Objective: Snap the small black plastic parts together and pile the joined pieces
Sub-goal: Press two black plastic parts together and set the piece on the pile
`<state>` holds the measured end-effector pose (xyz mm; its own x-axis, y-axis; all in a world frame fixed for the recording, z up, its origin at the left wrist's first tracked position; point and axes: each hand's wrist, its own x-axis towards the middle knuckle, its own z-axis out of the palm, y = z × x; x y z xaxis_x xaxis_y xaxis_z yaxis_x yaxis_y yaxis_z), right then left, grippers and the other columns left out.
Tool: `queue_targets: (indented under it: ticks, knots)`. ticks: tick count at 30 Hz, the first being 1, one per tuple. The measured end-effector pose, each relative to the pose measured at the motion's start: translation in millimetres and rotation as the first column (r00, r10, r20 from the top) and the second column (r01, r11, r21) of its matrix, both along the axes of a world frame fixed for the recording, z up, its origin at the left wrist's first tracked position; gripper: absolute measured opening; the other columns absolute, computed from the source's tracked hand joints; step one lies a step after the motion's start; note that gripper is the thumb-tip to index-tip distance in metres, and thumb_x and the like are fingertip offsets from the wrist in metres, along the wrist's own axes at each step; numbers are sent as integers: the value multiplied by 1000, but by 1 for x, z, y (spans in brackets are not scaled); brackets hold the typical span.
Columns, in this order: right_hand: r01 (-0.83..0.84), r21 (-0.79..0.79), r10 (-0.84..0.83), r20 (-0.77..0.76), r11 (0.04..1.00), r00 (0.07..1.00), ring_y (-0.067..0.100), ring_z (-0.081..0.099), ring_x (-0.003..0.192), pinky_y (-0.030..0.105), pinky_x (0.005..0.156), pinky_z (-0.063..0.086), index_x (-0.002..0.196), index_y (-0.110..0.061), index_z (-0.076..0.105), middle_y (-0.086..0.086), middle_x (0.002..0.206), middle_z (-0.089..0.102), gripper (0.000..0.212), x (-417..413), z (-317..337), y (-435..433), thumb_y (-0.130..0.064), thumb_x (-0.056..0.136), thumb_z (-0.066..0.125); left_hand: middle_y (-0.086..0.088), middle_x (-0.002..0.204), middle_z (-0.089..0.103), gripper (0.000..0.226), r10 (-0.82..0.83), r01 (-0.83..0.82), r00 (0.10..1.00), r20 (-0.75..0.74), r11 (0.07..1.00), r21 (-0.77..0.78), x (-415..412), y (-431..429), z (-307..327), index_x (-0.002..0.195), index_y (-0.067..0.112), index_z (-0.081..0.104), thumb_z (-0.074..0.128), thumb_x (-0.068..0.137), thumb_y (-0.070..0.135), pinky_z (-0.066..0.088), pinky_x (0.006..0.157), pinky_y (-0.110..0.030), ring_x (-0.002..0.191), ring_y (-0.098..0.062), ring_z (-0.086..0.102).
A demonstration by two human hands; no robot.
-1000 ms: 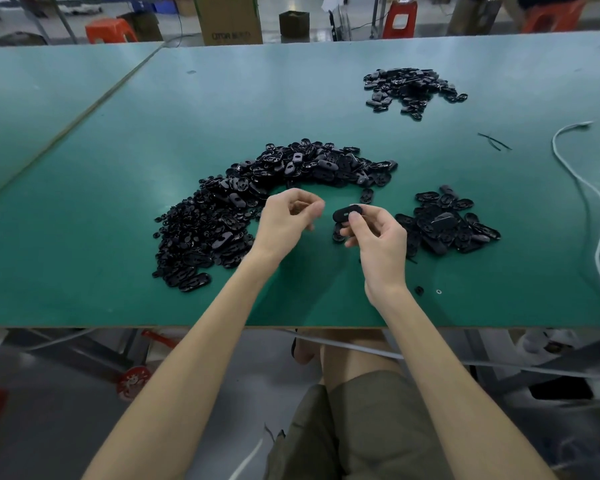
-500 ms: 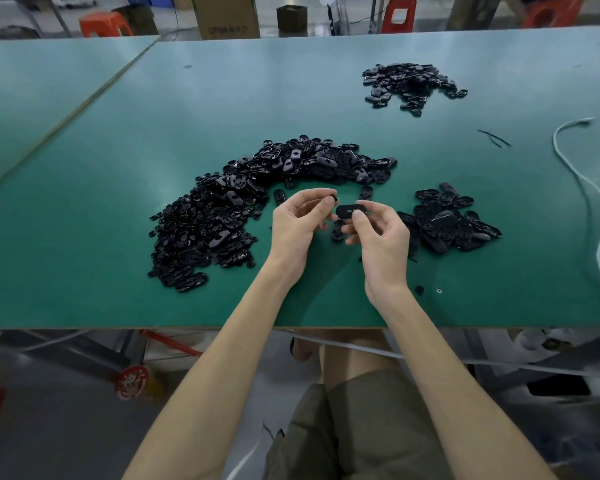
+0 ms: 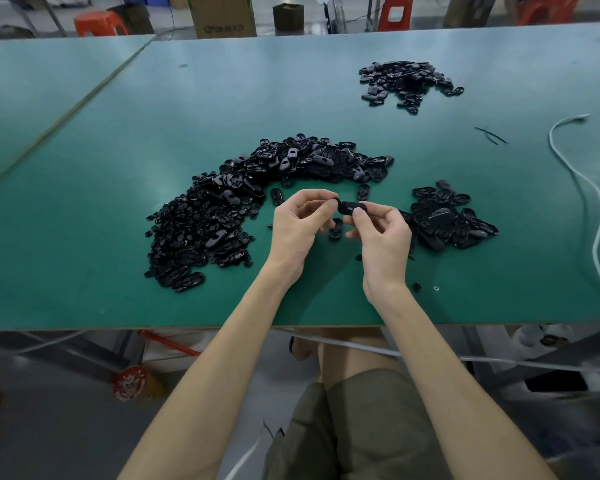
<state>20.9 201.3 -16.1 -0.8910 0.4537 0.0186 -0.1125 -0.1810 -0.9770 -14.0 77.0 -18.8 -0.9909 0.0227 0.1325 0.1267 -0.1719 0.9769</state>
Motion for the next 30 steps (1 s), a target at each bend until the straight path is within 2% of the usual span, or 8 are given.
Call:
queue_targets:
  ticks: [3,6,14,20,24,30]
  knots:
    - [-10,-12,9,-7,1000,1000,16,77,83,29,74,59,103,-10,67,-9,83,78,3,-1,-1,0,-11,101,66,2,80,73,10,-6,6,1000,2,999,-33,1,1,1,102,5,72,75,92,6,50,61,-20,61,-10,61]
    - [-18,-22,18,-11,1000,1000,19,78,82,33,75,61,100,-10,68,-7,85,79,5,-1,-1,-1,-13,102,65,3,78,72,13,-13,12,1000,-8,999,-53,2,2,1,103,1,69,75,92,5,50,57,-19,58,-8,61]
    - [-57,-48,55,-39,997,998,19,77,88,23,70,57,94,-11,74,2,87,80,4,1,2,0,-11,97,71,-7,88,72,12,8,-6,1000,22,997,-79,2,3,2,101,9,68,76,92,8,51,60,-20,69,-7,63]
    - [-84,-55,81,-44,995,996,18,75,86,23,73,56,95,-12,74,2,87,80,1,0,1,1,-11,95,74,2,76,70,8,-8,8,1000,-3,996,-94,3,2,3,96,8,68,75,93,7,49,59,-19,62,-5,60]
    - [-101,-54,98,-43,993,994,21,76,88,24,74,56,95,-11,75,5,90,80,2,-1,0,2,-11,93,76,0,75,70,7,20,-23,999,-26,993,-113,4,3,4,96,3,68,74,93,6,50,58,-19,60,-6,60]
    - [-122,-59,119,-43,991,992,21,77,86,22,73,56,95,-8,74,7,89,80,7,0,0,1,-10,91,79,8,75,72,8,31,-33,999,-24,993,-112,4,2,3,98,0,69,72,95,7,51,61,-17,67,-3,66]
